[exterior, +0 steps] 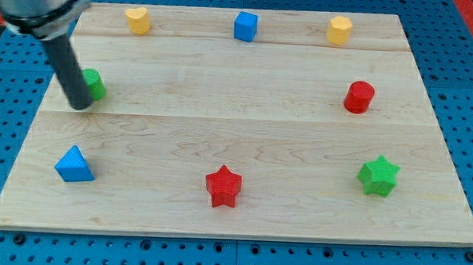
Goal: Slide the green circle towards the yellow heart
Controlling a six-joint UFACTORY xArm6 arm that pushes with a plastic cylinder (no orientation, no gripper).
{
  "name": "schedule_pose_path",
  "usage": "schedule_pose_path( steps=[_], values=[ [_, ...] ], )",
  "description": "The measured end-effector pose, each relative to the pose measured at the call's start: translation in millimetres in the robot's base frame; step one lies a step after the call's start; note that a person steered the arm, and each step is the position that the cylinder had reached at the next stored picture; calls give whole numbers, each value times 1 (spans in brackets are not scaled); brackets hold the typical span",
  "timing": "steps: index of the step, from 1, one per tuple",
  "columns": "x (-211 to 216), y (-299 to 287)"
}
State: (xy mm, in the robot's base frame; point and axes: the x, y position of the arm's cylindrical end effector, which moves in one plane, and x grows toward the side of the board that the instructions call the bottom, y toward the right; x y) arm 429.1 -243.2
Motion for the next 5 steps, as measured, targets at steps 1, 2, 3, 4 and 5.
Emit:
schedule_pose_path(
  steps=[1,2,3,4,5],
  values=[
    [0,-5],
    [-14,11],
    [-25,21],
    [-42,23],
    [-67,31]
  ],
)
